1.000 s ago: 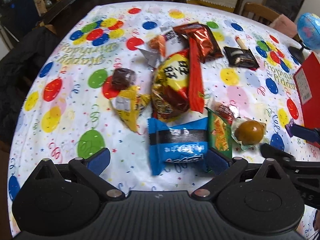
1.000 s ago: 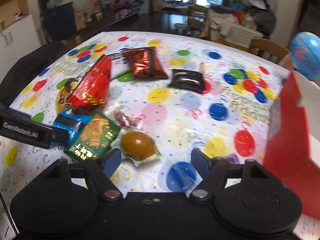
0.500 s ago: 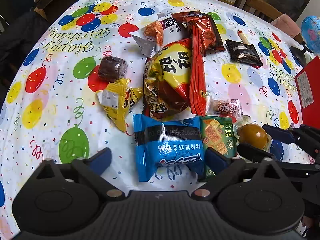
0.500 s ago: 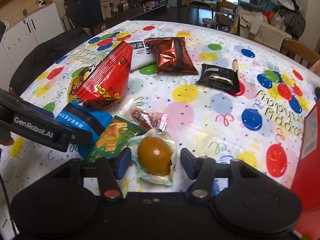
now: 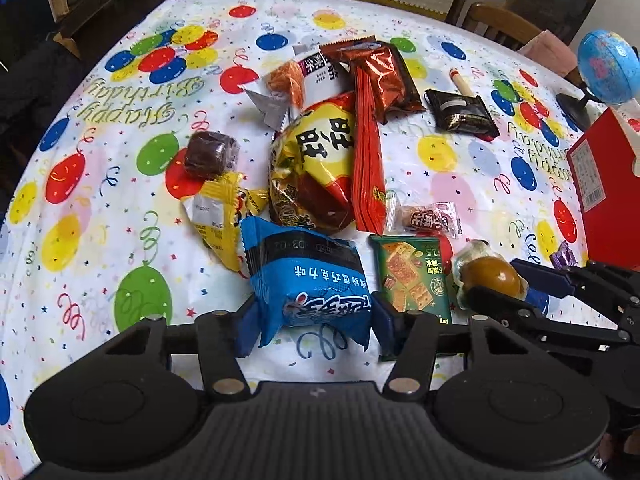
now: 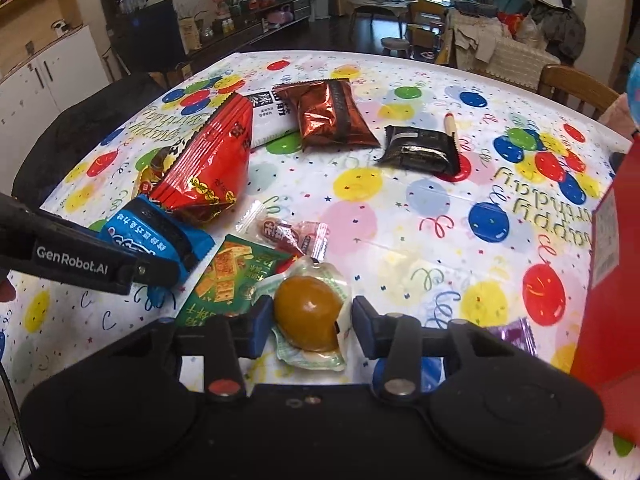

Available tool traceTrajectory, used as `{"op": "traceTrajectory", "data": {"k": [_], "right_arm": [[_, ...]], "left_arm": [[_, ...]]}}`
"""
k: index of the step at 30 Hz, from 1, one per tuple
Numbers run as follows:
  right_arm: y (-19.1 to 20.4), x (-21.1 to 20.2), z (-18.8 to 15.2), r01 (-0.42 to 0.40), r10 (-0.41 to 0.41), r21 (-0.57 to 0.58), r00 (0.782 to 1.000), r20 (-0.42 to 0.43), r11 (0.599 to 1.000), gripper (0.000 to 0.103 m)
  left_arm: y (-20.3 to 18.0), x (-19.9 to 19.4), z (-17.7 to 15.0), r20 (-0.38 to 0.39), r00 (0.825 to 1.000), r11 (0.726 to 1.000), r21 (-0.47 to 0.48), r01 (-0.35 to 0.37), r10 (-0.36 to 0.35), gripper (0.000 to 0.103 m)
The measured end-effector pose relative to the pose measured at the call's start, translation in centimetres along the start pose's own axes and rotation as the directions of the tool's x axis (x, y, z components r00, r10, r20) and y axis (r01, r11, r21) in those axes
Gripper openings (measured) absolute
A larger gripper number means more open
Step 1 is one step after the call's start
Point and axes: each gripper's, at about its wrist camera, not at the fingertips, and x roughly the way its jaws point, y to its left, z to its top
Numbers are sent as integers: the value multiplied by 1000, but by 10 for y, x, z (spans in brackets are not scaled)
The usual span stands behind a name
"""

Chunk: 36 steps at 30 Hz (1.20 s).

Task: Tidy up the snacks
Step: 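Close the left tool on the blue packet while the right tool grips the egg snack, then carry both snacks into the red box and open both tools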

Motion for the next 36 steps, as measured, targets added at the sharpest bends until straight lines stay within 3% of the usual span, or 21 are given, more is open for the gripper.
{"op": "traceTrajectory", "data": {"k": [6, 15, 24, 36], "right_arm": [[5, -24, -7, 23, -24, 52, 999, 23, 998, 41], [18, -80, -11, 62, -74, 126, 993, 94, 990, 41], [33, -138, -10, 129, -161, 174, 970, 182, 976, 41], [6, -200, -19, 209, -274, 266, 932, 236, 941, 41]], "left_arm": [[6, -18, -8, 11, 1000, 1000, -6, 20, -20, 55], [-1, -65, -16, 74, 994, 995, 62, 77, -82, 55], [-21, -113, -15, 150, 975, 975, 176, 135, -162, 55], [-84, -142, -8, 186, 944, 930, 304, 208, -272, 55]]}}
